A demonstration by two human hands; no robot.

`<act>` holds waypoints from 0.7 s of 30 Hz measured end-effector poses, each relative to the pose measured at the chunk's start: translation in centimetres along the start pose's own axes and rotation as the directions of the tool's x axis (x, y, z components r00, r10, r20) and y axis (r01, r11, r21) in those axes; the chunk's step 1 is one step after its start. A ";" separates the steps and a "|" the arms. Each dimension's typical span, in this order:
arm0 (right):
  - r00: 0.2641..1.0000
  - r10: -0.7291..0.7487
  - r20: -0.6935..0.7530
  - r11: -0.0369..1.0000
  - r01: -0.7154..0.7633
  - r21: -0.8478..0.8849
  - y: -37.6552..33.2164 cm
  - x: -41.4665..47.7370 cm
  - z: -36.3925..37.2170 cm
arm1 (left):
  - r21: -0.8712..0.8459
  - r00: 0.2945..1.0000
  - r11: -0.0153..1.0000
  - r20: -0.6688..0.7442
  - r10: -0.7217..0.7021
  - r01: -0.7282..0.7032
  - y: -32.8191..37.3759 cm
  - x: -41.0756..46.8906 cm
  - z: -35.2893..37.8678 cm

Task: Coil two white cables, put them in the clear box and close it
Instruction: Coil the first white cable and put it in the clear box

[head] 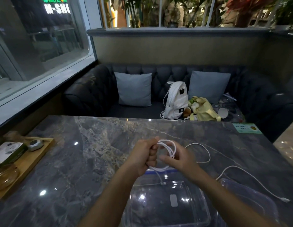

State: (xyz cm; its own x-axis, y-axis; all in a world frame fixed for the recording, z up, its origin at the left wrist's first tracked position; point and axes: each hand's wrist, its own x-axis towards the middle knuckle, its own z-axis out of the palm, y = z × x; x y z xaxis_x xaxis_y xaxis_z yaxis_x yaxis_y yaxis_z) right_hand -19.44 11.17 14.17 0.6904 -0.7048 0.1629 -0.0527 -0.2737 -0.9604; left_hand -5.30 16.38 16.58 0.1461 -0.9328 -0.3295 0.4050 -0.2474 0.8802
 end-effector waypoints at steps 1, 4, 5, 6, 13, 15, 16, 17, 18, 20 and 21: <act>0.999 0.015 0.038 1.000 -0.016 0.021 0.0 -0.1 -0.1 | 0.005 1.000 1.000 -0.006 -0.001 0.001 0.2 0.1 -0.1; 0.994 0.082 0.079 0.994 -0.087 0.063 0.6 -0.6 -1.3 | -0.037 1.000 0.999 -0.024 -0.015 0.015 0.9 0.4 -1.1; 0.993 0.106 0.053 0.991 -0.110 0.077 0.7 -0.8 -1.9 | -0.054 0.999 0.998 -0.027 -0.026 0.024 1.1 0.5 -1.5; 0.992 0.122 0.017 0.988 -0.123 0.090 1.0 -1.0 -2.4 | -0.055 0.999 0.998 -0.029 -0.038 0.037 1.2 0.5 -1.8; 0.976 0.153 -0.156 0.988 -0.148 0.045 1.1 -0.2 -4.1 | -0.015 0.996 0.996 -0.034 -0.083 0.082 0.6 0.7 -1.8; 0.978 0.136 -0.155 0.990 -0.140 -0.015 1.2 -0.1 -4.2 | 0.017 0.996 0.997 -0.046 -0.073 0.074 0.7 0.8 -1.5; 0.980 0.136 -0.145 0.989 -0.144 -0.042 1.3 0.0 -4.3 | 0.040 0.996 0.997 -0.055 -0.066 0.068 0.7 0.7 -1.4; 0.981 0.140 -0.131 0.985 -0.151 -0.079 1.2 0.0 -4.4 | 0.066 0.996 0.996 -0.066 -0.056 0.060 0.6 0.7 -1.4; 0.984 0.140 -0.109 0.979 -0.154 -0.136 1.1 0.0 -4.6 | 0.095 0.996 0.994 -0.077 -0.044 0.052 0.5 0.7 -1.3; 0.982 0.187 -0.015 0.938 -0.183 -0.295 0.8 0.2 -5.1 | 0.175 0.995 0.984 -0.101 -0.011 0.029 0.2 0.6 -1.2; 0.969 0.241 0.058 0.906 -0.203 -0.372 0.4 0.3 -5.4 | 0.219 0.994 0.976 -0.113 0.007 0.018 -0.2 0.6 -1.1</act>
State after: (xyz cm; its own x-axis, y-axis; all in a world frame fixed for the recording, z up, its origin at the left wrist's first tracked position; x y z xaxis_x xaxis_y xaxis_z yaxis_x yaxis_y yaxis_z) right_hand -23.10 7.33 15.04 0.6981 -0.7107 -0.0866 -0.4562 -0.3483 -0.8189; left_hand -4.32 16.18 15.90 0.2503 -0.8989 -0.3596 0.2001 -0.3154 0.9276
